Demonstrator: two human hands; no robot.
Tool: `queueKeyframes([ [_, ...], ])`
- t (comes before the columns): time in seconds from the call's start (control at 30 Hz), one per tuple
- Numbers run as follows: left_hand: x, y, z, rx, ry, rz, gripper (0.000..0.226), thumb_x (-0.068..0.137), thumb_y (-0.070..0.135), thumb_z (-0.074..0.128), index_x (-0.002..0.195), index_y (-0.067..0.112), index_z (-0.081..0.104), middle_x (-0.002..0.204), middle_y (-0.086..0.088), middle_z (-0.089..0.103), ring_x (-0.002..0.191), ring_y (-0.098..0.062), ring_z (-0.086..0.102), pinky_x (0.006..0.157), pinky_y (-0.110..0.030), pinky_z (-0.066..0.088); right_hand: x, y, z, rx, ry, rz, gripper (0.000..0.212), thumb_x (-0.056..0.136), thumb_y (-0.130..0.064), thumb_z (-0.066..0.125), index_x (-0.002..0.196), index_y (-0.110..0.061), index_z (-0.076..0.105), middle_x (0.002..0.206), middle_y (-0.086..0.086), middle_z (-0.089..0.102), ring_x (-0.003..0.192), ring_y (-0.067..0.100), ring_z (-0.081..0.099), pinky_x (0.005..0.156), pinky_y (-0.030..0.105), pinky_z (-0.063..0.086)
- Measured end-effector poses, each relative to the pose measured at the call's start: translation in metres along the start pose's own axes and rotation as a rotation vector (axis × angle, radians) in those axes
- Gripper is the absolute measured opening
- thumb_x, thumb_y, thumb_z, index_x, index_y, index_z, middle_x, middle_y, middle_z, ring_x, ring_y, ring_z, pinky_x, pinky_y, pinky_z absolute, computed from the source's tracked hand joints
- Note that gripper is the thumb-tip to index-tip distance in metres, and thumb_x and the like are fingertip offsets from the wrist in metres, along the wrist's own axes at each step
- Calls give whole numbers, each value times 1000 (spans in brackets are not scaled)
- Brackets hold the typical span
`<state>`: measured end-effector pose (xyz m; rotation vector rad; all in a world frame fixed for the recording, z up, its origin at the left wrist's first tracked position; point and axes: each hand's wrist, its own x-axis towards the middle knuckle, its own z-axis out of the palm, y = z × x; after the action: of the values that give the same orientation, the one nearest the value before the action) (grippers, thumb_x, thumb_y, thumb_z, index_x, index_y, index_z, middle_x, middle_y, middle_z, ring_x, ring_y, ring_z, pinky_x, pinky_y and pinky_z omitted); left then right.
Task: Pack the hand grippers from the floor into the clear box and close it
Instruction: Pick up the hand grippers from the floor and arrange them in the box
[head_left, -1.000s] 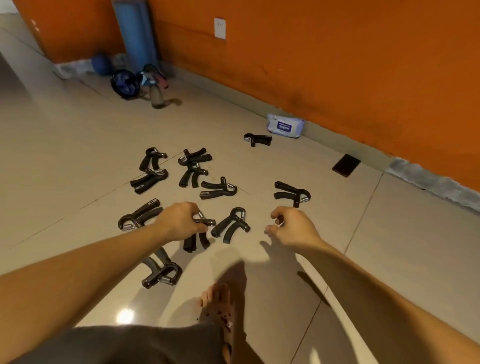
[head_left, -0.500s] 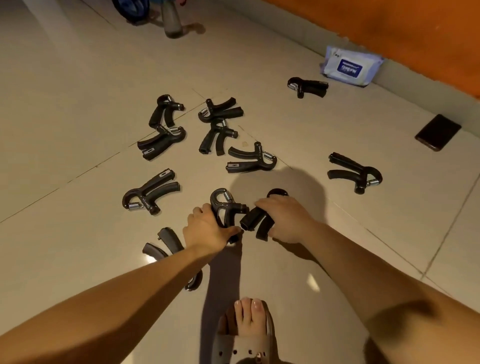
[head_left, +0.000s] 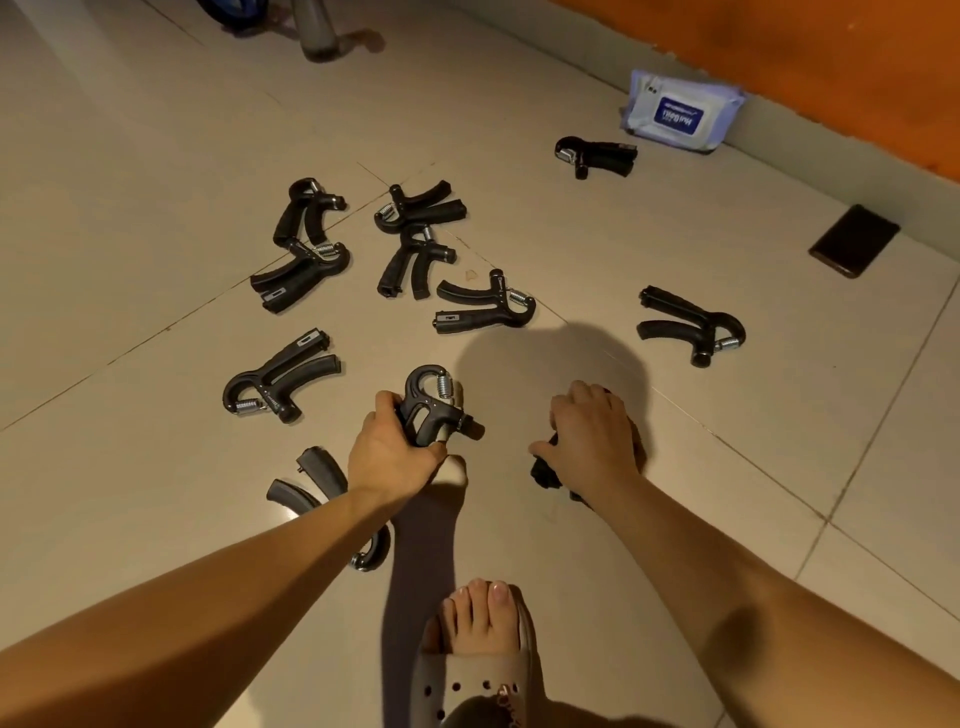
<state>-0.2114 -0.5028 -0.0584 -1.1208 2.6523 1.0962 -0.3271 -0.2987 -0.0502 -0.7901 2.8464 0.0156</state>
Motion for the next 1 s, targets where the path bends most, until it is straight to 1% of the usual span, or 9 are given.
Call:
queueKeyframes([
  [0.1,-8,0,6,-28,2,19,56,74,44,77,113,31,40,103,-1,64,84,-22,64,75,-44,57,-16,2,3,-7,119,194,73,69,-52,83,124,-13,54,123,12,53,112,29,49,96,44,42],
  [0.17,-12,2,9,-39,18,38,53,76,50,77,112,32,43,102,0,64,83,-21,64,74,-43,58,-29,6,5,43,96,368,88,66,-54,84,132,-11,46,129,14,50,115,30,49,92,44,44],
  [0.23,-17,5,12,-58,38,61,52,78,53,77,111,31,45,99,0,64,82,-20,63,72,-42,57,-42,13,12,151,57,517,91,68,-55,84,134,-8,43,128,14,51,114,31,52,90,44,46],
  [0.3,-23,12,14,-72,55,79,52,78,52,79,111,29,47,98,0,64,82,-20,63,70,-41,55,-53,20,20,254,27,582,80,73,-52,82,131,-8,48,122,12,56,111,29,56,89,43,48],
  [0.4,-34,22,19,-88,65,92,53,75,51,80,112,29,50,97,1,65,84,-21,63,71,-41,55,-68,30,23,287,-1,505,55,81,-42,77,122,-11,58,113,7,57,104,25,57,77,35,47],
  [0.5,-48,33,22,-110,62,123,53,74,53,80,112,30,51,98,3,65,85,-20,63,73,-43,56,-86,41,16,333,-11,445,52,80,-32,77,124,-11,58,114,6,55,102,24,55,68,31,45],
  [0.63,-71,56,22,-113,60,198,56,76,47,83,118,28,51,104,2,65,89,-21,63,73,-37,54,-121,63,-6,311,33,364,53,79,-32,76,125,-15,56,117,3,55,97,21,57,70,31,50],
  [0.8,-115,113,9,-129,36,355,62,72,51,83,121,26,54,103,2,66,89,-22,64,76,-39,55,-179,102,-63,212,192,298,39,82,-36,76,113,-15,65,100,-2,55,81,15,56,67,24,50],
  [1.0,-197,200,-20,-124,-23,626,68,73,45,86,130,23,57,109,8,68,95,-15,64,83,-32,51,-270,149,-142,209,270,350,44,79,-34,76,117,-20,59,103,-4,47,92,17,50,74,31,46],
])
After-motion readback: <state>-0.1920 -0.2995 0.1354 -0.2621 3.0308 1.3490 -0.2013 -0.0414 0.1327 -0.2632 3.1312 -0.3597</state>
